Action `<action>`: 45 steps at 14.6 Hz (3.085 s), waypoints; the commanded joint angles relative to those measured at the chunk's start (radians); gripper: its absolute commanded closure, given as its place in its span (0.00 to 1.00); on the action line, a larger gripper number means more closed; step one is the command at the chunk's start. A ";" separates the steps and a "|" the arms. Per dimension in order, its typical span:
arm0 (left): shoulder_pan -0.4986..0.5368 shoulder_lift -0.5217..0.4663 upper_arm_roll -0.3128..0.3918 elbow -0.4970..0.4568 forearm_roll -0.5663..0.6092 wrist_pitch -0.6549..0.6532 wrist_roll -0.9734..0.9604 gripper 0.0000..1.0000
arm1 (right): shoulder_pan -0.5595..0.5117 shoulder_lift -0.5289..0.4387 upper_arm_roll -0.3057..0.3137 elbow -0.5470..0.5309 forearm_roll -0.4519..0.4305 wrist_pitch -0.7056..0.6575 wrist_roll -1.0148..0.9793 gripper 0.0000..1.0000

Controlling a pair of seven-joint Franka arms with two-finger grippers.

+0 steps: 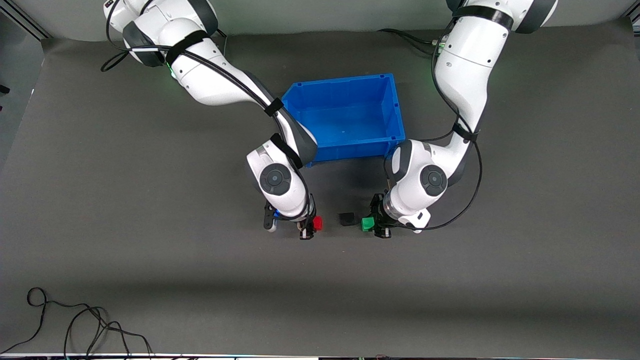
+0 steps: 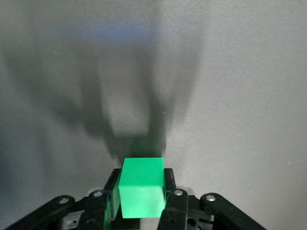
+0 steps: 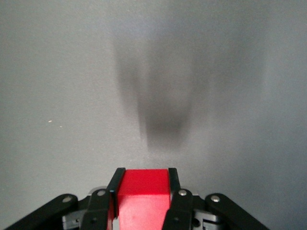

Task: Attach green and red cubes to black cube
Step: 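Press the red and green cubes against the black cube's sides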

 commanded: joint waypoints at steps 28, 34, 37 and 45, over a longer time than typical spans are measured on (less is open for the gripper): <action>-0.132 0.052 0.024 0.029 0.045 0.142 -0.165 0.86 | 0.039 0.151 -0.010 0.141 -0.079 0.067 0.129 1.00; -0.137 0.076 0.025 0.057 0.046 0.155 -0.184 0.85 | 0.039 0.151 -0.010 0.140 -0.081 0.067 0.124 1.00; -0.134 0.077 0.025 0.057 0.047 0.152 -0.184 0.85 | 0.039 0.151 -0.010 0.138 -0.081 0.067 0.123 1.00; -0.137 0.083 0.047 0.069 0.045 0.155 -0.196 0.85 | 0.039 0.151 -0.010 0.131 -0.087 0.067 0.112 1.00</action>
